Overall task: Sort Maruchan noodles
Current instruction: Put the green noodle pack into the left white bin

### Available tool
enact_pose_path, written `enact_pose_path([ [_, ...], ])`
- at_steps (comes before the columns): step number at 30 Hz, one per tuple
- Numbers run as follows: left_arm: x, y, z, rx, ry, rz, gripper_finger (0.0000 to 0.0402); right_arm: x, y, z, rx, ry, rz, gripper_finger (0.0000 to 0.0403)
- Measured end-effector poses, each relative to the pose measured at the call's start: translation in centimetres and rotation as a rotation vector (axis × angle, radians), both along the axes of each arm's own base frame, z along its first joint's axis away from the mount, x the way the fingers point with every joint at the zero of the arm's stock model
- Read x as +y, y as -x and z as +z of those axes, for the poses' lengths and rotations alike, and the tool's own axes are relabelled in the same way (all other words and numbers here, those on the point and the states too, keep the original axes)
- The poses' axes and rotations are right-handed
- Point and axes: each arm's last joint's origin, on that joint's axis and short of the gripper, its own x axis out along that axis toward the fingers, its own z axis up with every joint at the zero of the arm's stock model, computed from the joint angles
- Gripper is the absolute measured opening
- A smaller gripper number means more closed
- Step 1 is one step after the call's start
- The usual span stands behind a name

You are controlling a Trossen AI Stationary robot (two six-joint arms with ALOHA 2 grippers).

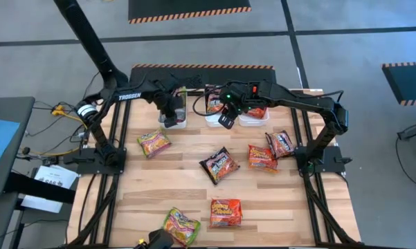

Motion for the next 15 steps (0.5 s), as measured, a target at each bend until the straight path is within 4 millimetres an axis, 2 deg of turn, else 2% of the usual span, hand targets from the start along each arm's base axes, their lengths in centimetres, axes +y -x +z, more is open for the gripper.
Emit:
enact_pose_path([
  [9,0.0,0.2,-1.5,-0.020,-0.090,0.062,0.0155,0.0,0.0,0.0,-0.005,-0.008,-0.013,0.0196],
  [15,-0.3,0.5,-2.5,-0.029,-0.109,0.092,0.0106,0.0,0.0,0.0,-0.017,-0.023,-0.040,0.0196],
])
